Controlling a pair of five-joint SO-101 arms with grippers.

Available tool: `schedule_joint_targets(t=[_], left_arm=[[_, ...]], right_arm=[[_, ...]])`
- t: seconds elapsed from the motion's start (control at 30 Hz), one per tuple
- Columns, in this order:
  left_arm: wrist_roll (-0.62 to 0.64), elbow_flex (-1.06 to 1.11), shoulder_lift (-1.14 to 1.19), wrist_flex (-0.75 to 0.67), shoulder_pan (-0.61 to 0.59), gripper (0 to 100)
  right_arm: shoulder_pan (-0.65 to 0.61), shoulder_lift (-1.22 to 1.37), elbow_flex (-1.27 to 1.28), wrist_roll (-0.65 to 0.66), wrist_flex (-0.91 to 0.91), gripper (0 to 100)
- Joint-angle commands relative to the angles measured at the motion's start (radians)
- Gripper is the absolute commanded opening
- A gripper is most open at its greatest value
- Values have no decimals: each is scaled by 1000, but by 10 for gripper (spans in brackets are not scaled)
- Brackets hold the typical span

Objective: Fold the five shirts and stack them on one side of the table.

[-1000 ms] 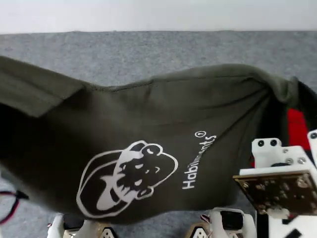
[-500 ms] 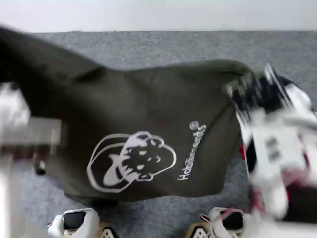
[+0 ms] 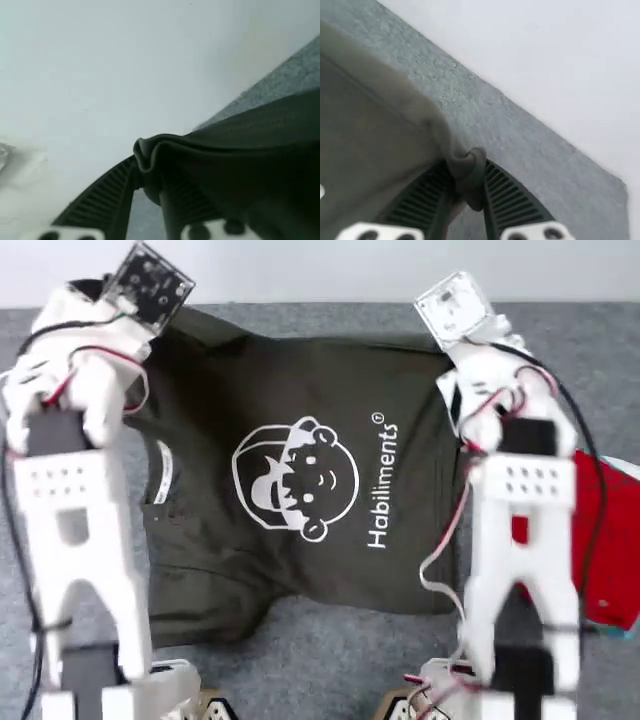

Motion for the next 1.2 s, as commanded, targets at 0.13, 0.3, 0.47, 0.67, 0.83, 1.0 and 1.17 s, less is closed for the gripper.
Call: schedule_joint_targets(t=[0.13, 0.3, 0.47, 0.67, 0.83, 1.0, 1.17], left_arm=[[-11, -8, 245, -245, 6, 14], [-46, -39, 362, -373, 3, 14], [-48, -145, 439, -368, 3, 14], [-48, -166, 456, -362, 6, 14], [-51, -174, 446, -239, 17, 14], [-51, -171, 356, 35, 29, 14], [-51, -170, 256, 405, 60, 14]], right_arm=[[-1, 291, -35, -2, -394, 9], [-2, 432, -176, -2, -460, 9], [-8, 550, -364, -3, -460, 9], [-36, 641, -500, -2, -453, 9], [-36, 650, -503, -2, -415, 9], [-19, 591, -503, -2, -168, 9], [-2, 512, -503, 2, 174, 9]])
